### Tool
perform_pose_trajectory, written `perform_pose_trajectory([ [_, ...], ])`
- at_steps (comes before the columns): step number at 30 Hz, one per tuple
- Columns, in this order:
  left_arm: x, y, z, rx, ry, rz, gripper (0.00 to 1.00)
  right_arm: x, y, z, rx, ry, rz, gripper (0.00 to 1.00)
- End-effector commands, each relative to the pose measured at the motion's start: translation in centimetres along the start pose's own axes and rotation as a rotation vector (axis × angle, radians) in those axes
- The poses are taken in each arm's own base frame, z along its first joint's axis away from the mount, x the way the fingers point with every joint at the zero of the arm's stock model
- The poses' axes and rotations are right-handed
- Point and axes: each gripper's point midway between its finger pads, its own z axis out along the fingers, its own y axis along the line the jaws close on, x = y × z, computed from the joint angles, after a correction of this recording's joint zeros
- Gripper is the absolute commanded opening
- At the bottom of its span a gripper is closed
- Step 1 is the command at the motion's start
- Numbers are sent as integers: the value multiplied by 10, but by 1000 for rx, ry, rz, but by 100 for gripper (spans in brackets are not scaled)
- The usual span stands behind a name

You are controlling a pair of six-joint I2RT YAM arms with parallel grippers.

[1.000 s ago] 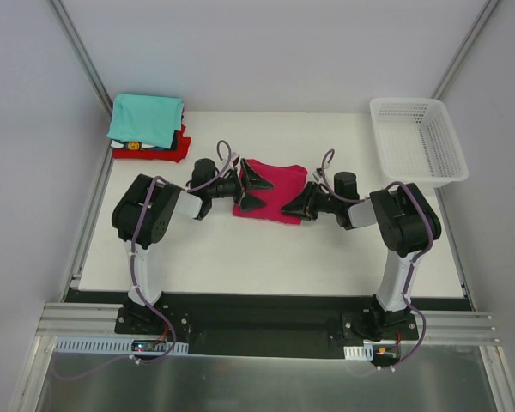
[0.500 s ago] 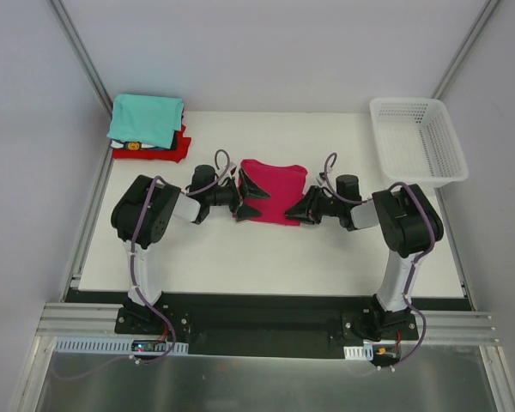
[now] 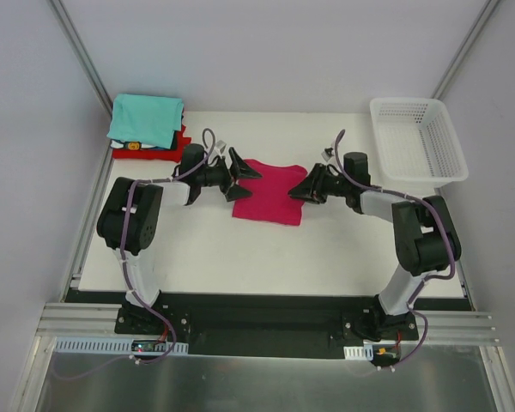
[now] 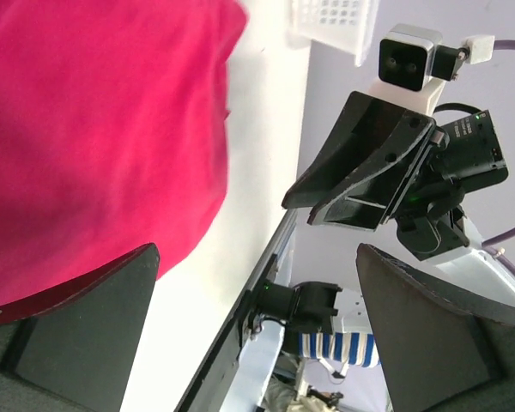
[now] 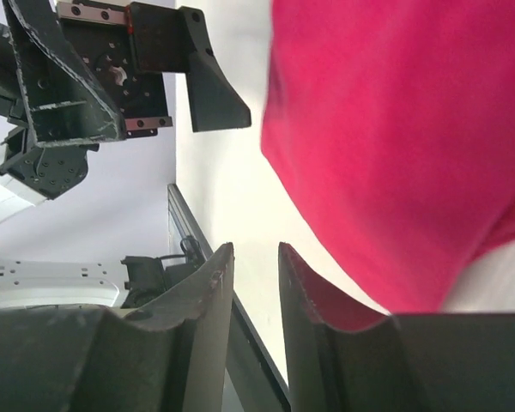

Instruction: Fold and stack the t-shirts

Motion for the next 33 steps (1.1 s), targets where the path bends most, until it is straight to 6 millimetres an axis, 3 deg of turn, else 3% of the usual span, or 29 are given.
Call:
perform_pose_trajectory([
  [1,-16,-43,2,57,5,101,99,-28,21,5,-24,-1,-55,31],
  [7,-44,-53,16,72,-12,146,99,-51,26,7,-18,-11,-75,32],
  [11,-63,-52,26,66,-42,192,99,-52,30,2,-21,-17,-76,32],
  [22,-108,1,59,56,-88,169,99,-16,71,-39,-64,-28,-157,32],
  [24,-120,9,61,57,-102,162,99,-7,69,-46,-42,-19,-172,32],
  [29,-138,13,54,75,-133,138,99,9,68,-57,-7,9,-186,32],
  [33,-138,0,44,91,-128,154,99,10,63,-56,3,11,-184,32],
])
